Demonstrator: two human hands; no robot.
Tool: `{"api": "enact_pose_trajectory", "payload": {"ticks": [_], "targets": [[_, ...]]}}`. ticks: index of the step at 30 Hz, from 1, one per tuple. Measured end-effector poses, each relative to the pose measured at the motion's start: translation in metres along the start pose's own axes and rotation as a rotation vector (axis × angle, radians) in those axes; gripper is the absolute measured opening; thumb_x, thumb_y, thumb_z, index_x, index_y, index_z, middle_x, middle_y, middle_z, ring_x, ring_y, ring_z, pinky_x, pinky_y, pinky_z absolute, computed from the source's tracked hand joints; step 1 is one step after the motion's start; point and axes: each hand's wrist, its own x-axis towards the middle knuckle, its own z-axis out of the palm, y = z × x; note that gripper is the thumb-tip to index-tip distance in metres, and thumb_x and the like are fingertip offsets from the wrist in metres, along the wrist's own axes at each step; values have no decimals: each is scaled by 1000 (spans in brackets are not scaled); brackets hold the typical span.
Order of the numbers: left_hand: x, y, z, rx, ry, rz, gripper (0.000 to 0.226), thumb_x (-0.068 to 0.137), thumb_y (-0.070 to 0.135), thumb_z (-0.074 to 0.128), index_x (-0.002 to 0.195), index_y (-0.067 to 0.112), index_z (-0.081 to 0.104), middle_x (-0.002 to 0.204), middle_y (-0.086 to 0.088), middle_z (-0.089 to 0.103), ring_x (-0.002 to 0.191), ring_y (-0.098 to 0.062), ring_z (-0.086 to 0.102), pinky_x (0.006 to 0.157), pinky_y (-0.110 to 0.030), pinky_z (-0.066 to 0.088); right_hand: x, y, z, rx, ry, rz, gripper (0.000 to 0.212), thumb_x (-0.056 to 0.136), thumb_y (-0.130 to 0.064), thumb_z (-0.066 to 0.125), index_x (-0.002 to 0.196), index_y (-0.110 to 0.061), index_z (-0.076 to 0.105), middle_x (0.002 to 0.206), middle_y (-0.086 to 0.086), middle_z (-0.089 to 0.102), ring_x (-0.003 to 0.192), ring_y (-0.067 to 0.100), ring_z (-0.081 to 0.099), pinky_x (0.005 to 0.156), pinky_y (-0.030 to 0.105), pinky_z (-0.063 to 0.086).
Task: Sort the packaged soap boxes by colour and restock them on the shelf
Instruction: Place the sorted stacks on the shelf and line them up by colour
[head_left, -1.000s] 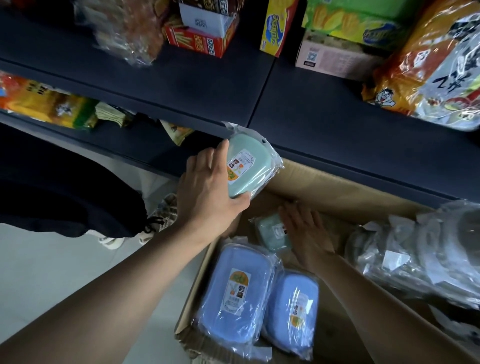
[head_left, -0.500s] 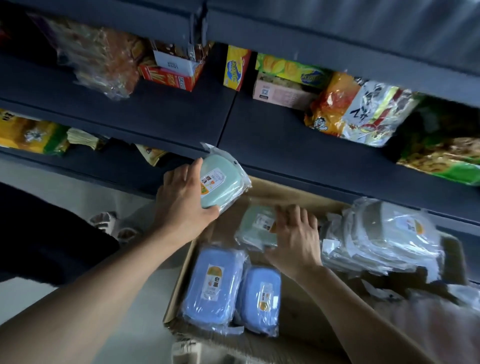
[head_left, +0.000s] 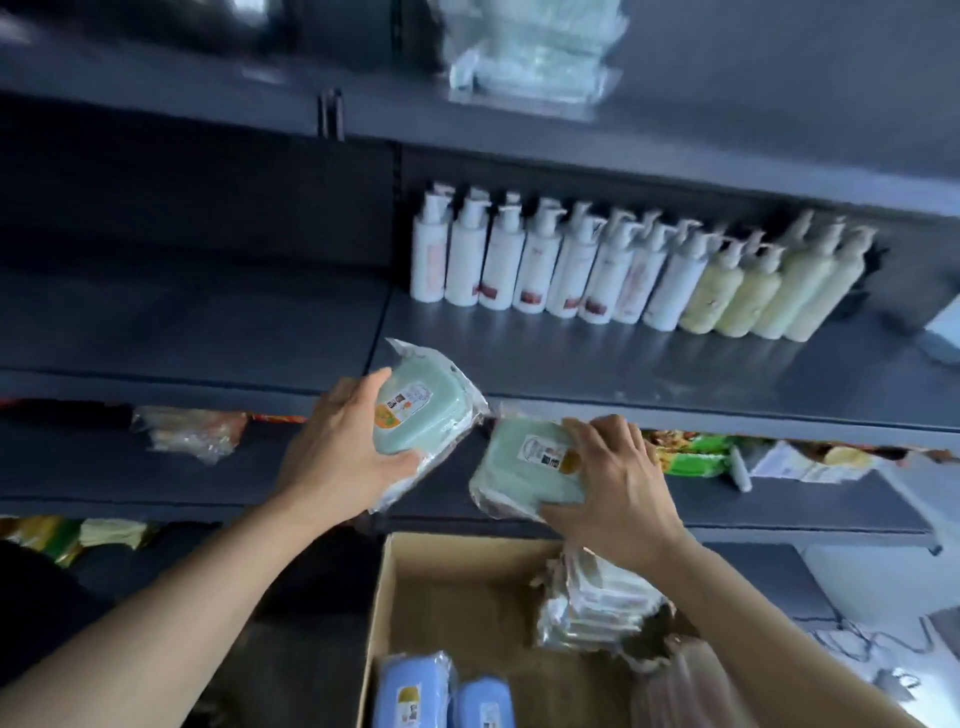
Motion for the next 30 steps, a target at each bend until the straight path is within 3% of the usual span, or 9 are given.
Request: {"api": "enact_pose_trajectory", "payload": {"ticks": [9, 17, 19, 23, 30], "targets": [[26, 94, -120, -54, 133, 228, 78, 76, 39, 71, 143, 30, 32, 137, 12, 42, 124, -11, 39, 93, -27, 35, 16, 3, -166, 46, 169, -64, 89, 63, -52, 76, 140, -28, 37, 117, -8, 38, 114, 15, 37, 102, 30, 32], [54, 162, -170, -51, 223, 296, 80, 76, 37, 72, 144, 28, 31, 134, 9, 40, 115, -7, 40, 89, -22, 31, 53, 22, -251, 118, 332, -52, 82, 66, -47, 77, 136, -27, 41, 117, -5, 41, 115, 19, 43, 97, 31, 37], [66, 173, -176, -36, 212, 278, 80, 76, 36, 73, 144, 27, 31, 132, 7, 40, 109, -6, 39, 87, -21, 31, 64, 31, -265, 151, 372, -25, 80, 68, -46, 77, 137, -25, 42, 117, -4, 41, 116, 21, 43, 99, 32, 36], [97, 191, -180, 25, 163, 291, 80, 73, 37, 75, 141, 27, 36, 133, 6, 43, 117, -10, 42, 87, -23, 33, 86, 46, -286, 189, 399, 13, 78, 70, -45, 77, 136, -24, 41, 123, 1, 43, 118, 23, 42, 100, 34, 35], [166, 217, -177, 36, -11, 364, 73, 77, 32, 74, 140, 26, 37, 136, 13, 41, 127, -9, 36, 94, -20, 30, 126, 50, -296, 252, 388, 23, 74, 71, -47, 75, 134, -28, 42, 114, -8, 37, 116, 19, 42, 98, 31, 36]]}}
